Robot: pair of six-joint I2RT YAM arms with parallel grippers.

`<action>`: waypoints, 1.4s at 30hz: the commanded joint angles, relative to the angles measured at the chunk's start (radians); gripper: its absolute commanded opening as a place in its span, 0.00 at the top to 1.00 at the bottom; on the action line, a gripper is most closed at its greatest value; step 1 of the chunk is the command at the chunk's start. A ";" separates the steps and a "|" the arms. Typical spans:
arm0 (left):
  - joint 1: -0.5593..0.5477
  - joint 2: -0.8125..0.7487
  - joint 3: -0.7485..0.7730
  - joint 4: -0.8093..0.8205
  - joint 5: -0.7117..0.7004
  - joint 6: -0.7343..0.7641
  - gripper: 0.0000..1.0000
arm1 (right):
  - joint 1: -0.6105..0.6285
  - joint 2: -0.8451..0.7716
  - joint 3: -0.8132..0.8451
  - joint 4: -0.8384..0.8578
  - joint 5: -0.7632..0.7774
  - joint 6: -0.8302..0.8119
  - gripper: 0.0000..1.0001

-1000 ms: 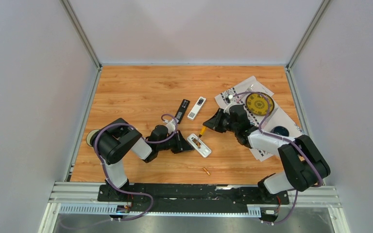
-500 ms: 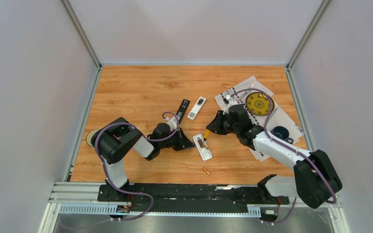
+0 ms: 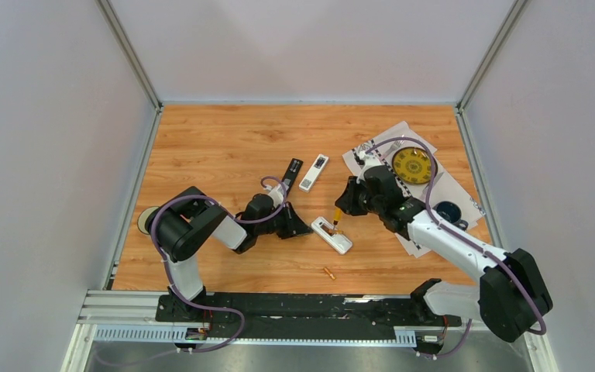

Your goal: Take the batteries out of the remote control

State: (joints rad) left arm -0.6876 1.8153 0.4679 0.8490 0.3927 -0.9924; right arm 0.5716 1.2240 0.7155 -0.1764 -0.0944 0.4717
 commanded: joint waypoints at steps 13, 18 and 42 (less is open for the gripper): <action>-0.006 0.019 0.021 -0.102 0.001 0.087 0.87 | 0.001 -0.060 0.033 -0.044 0.188 -0.082 1.00; -0.006 0.003 0.014 -0.102 0.003 0.100 0.86 | 0.001 -0.090 0.033 -0.043 0.177 -0.077 1.00; -0.006 -0.672 0.050 -0.815 -0.283 0.560 0.20 | -0.073 -0.256 0.042 -0.048 0.047 -0.042 1.00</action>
State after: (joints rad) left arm -0.6926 1.2678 0.4343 0.3679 0.2718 -0.6334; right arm 0.5186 0.9993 0.7197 -0.2432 -0.0048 0.4217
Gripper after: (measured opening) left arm 0.783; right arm 0.150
